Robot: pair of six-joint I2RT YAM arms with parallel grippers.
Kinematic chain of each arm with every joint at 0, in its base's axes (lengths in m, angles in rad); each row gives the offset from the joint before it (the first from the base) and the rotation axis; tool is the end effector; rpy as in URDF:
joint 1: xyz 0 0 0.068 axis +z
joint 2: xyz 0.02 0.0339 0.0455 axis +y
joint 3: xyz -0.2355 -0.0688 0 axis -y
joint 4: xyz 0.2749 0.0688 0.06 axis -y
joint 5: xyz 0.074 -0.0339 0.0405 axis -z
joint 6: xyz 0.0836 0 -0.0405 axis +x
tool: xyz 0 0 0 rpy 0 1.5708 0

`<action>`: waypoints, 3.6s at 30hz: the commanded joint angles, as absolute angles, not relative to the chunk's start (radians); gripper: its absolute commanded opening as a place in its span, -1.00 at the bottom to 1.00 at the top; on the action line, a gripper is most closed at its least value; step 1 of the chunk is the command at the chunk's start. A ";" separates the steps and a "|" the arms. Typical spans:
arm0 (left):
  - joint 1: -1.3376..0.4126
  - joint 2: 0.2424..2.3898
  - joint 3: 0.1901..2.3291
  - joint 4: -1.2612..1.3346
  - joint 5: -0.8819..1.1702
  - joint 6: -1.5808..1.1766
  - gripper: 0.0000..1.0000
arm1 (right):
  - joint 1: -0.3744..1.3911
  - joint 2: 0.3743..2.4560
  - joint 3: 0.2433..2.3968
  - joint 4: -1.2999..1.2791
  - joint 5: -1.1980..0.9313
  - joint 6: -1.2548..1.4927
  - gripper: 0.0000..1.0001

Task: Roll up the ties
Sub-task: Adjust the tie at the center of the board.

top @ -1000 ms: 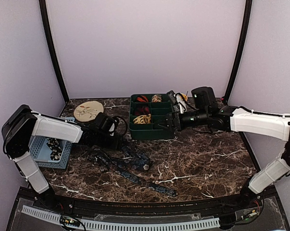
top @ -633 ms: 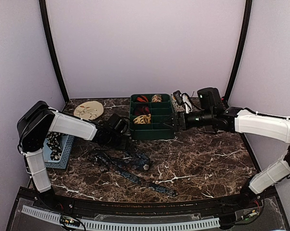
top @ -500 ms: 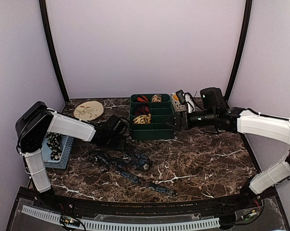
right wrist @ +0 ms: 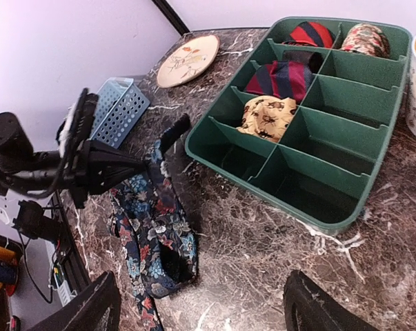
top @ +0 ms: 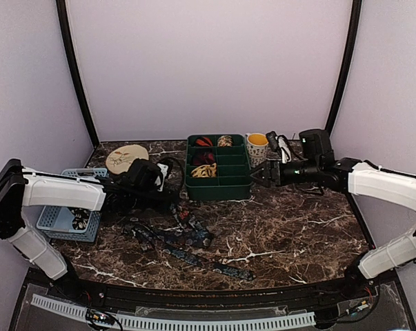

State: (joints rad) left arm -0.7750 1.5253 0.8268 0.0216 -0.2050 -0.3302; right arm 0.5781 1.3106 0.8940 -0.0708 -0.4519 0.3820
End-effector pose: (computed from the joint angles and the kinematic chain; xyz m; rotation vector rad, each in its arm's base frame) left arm 0.2833 -0.2537 0.1203 0.3888 2.2232 -0.3698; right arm 0.2873 0.2311 0.2148 -0.5078 2.1162 1.0386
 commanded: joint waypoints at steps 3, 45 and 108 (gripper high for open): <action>-0.923 1.596 1.038 0.191 0.089 0.093 -1.00 | 0.464 1.176 0.848 -0.043 -0.457 0.455 0.62; -0.980 1.910 1.114 0.016 0.271 0.244 0.25 | 0.589 1.256 0.434 0.025 -0.460 0.659 0.12; -0.756 1.689 1.094 -0.343 0.291 0.324 0.45 | 0.443 1.515 0.529 0.167 -0.566 0.722 -0.16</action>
State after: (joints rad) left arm -0.7578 1.6432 1.0668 -0.2550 0.2398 0.3302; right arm 0.4274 1.4620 0.5560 0.0647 -0.5510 0.6971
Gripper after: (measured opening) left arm 0.752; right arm 0.424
